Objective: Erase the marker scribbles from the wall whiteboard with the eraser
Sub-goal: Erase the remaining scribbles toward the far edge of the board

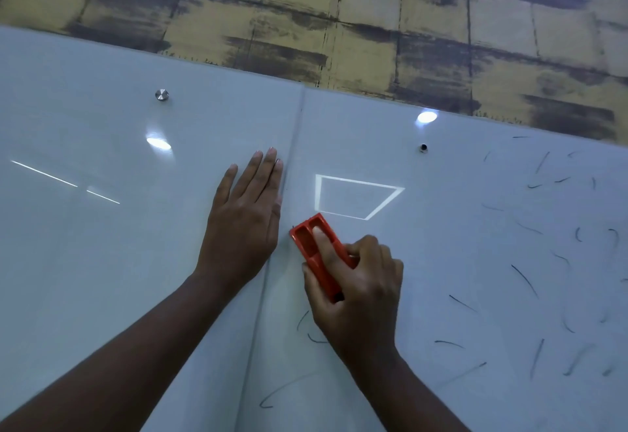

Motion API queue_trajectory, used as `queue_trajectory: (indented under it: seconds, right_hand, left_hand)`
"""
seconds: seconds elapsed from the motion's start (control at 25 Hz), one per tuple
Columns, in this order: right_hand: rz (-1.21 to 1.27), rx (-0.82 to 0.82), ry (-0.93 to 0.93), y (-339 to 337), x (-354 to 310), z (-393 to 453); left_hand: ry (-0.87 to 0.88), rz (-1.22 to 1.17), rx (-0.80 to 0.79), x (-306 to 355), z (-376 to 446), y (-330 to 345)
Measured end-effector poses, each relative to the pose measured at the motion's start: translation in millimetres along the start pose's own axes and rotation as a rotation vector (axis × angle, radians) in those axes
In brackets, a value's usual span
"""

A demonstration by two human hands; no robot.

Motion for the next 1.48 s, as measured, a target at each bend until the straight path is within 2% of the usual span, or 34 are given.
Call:
queue_trajectory:
  seconds: [0.12,0.2,0.44,0.64,0.72,0.92,1.16,1.28,1.48]
  right_hand:
    - [-0.061,-0.021,-0.149,-10,1,-6]
    - [-0.102,0.006,-0.151,-21,16,3]
    - [-0.222,0.14,0.162,-57,91,24]
    - [-0.149,0.188,0.321,-54,94,12]
    - [-0.115,0.164,0.257,-44,67,5]
    - [-0.07,-0.046,-0.127,-12,-14,-55]
    - [-0.082,-0.129,-0.292,-26,-14,-73]
    - [-0.167,-0.048,-0.177,-51,33,-49]
    - [-0.297,0.077,0.222,-102,126,-58]
  left_hand:
    - [0.016,-0.001,0.019,0,-14,-4]
    - [0.016,-0.005,0.043,-1,-20,-7]
    - [0.019,-0.01,0.093,0,-32,-10]
    - [0.016,-0.006,0.09,1,-38,-10]
    - [0.014,-0.005,0.088,1,-38,-11]
    - [0.006,-0.026,0.051,1,-39,-9]
    - [-0.002,-0.046,0.058,2,-49,-13]
    - [0.003,-0.039,0.084,1,-55,-14]
    - [0.005,-0.027,0.07,3,-65,-14]
Point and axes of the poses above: each hand's wrist, its own z-axis towards the middle knuckle, its own y-axis out of the palm, x = y × z, the point moved 10 cm from there along z, towards the middle knuckle, and after that the axes turned 7 degrees about z, right-handed, at the moved point
